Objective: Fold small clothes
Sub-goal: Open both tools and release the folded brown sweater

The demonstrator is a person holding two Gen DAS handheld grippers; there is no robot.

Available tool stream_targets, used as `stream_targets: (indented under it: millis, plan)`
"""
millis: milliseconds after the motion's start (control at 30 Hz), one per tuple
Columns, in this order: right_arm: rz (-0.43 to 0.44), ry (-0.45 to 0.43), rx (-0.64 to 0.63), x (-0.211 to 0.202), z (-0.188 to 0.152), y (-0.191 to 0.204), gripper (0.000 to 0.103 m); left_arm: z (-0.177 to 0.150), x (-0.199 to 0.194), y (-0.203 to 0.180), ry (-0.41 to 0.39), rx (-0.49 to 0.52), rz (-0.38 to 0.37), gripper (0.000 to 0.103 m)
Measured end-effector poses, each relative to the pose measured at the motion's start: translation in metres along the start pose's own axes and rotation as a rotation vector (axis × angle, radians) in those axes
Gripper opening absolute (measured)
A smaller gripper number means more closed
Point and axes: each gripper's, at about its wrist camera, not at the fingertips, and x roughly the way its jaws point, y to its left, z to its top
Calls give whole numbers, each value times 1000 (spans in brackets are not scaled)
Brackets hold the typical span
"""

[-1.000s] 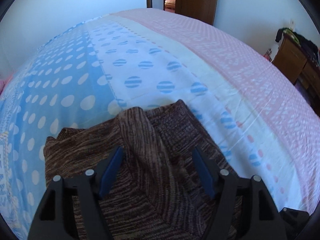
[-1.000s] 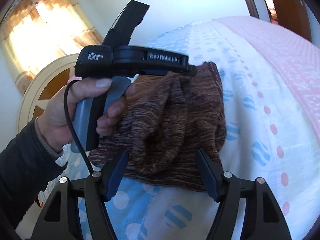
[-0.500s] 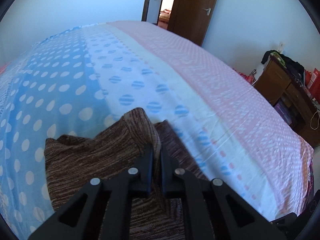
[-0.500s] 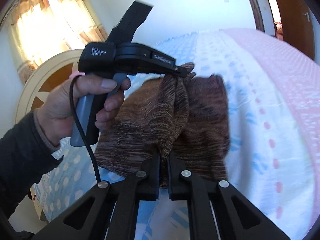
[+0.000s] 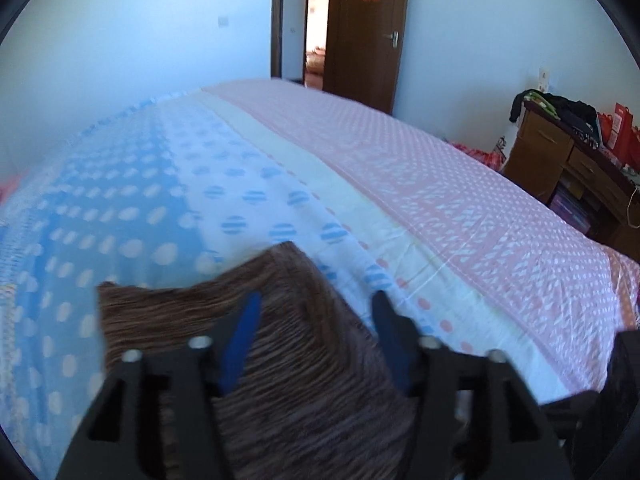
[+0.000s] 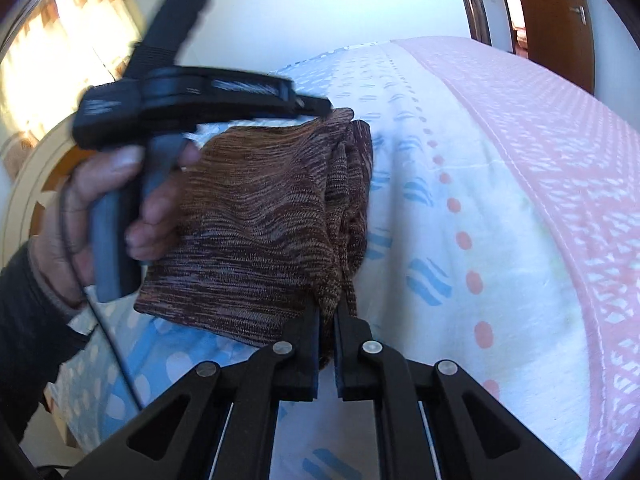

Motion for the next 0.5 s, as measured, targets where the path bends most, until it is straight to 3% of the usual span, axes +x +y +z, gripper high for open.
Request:
stream_targets:
  millis: [100, 167, 200, 333, 400, 500]
  plan:
    - [9, -10, -13, -2, -1, 4, 6, -27, -28, 15, -35, 17, 109, 77]
    - [-52, -53, -11, -13, -1, 1, 28, -49, -42, 31, -42, 6, 169, 77]
    - [-62, -74, -7, -18, 2, 1, 46, -59, -47, 40, -49, -8, 185, 77]
    - [-6, -130, 34, -28, 27, -3, 49, -89, -50, 69, -28, -114, 179, 77]
    - [59, -98, 51, -11, 48, 1, 49, -98, -42, 75, 3, -166, 153, 80]
    - [91, -26, 88, 28, 77, -1, 49, -105, -31, 71, 27, -189, 137, 83]
